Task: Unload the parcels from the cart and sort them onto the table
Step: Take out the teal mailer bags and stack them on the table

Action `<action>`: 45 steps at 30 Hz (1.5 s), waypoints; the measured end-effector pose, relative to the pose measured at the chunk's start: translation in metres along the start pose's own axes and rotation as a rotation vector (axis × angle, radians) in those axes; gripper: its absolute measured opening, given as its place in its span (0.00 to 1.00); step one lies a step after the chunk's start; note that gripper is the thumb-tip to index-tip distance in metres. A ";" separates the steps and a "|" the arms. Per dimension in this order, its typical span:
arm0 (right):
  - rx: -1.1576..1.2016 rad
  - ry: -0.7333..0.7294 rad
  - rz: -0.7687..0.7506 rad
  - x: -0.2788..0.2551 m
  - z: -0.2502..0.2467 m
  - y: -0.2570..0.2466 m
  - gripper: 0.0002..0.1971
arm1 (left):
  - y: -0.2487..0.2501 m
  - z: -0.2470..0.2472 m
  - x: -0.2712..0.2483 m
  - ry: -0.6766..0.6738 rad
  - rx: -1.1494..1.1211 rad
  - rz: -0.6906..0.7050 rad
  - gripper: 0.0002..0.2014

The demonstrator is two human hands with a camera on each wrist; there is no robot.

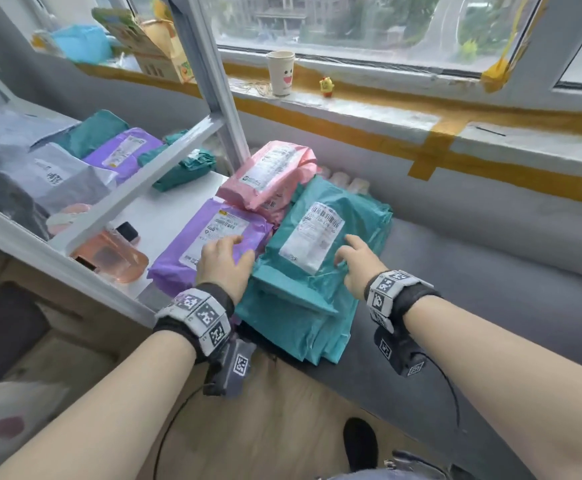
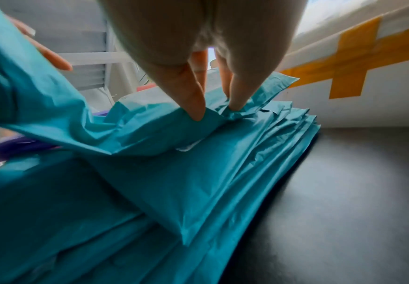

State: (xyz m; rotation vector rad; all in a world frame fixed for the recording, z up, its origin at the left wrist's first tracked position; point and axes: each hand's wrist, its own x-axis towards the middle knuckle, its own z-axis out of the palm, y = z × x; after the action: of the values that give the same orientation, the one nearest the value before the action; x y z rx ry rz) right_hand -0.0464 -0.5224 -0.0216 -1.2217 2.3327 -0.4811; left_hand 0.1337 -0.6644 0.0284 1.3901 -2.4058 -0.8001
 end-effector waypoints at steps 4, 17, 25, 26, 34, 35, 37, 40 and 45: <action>0.036 -0.056 0.036 0.005 -0.008 0.001 0.17 | 0.024 0.009 -0.012 -0.205 0.751 0.373 0.26; 0.757 0.011 0.576 0.015 0.001 0.017 0.31 | 0.049 0.057 -0.007 -0.424 0.750 0.041 0.50; 0.685 -0.034 0.596 0.019 0.009 0.018 0.12 | 0.052 0.066 -0.004 -0.430 0.677 -0.020 0.51; 0.799 -0.041 0.626 0.019 0.010 0.019 0.08 | 0.052 0.066 -0.002 -0.440 0.668 -0.034 0.51; 1.091 0.133 0.694 0.020 0.010 0.017 0.15 | 0.056 0.064 0.005 -0.404 0.558 0.048 0.52; 1.078 0.137 0.701 0.023 0.007 0.017 0.17 | 0.057 0.064 0.005 -0.381 0.579 0.058 0.54; 1.063 0.110 0.696 0.028 0.000 0.017 0.20 | 0.059 0.066 0.005 -0.323 0.671 0.144 0.58; 0.982 0.053 0.633 0.029 -0.011 0.016 0.16 | 0.062 0.071 0.008 -0.372 0.791 0.261 0.58; 0.352 0.281 0.403 0.030 -0.023 0.012 0.43 | 0.058 0.078 0.014 -0.512 0.697 0.105 0.55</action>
State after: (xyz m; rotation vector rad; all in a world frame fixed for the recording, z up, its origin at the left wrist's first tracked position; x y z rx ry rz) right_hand -0.0818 -0.5388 -0.0149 -0.5315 2.4950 -0.9141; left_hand 0.0478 -0.6275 -0.0030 1.3595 -3.3450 -0.3058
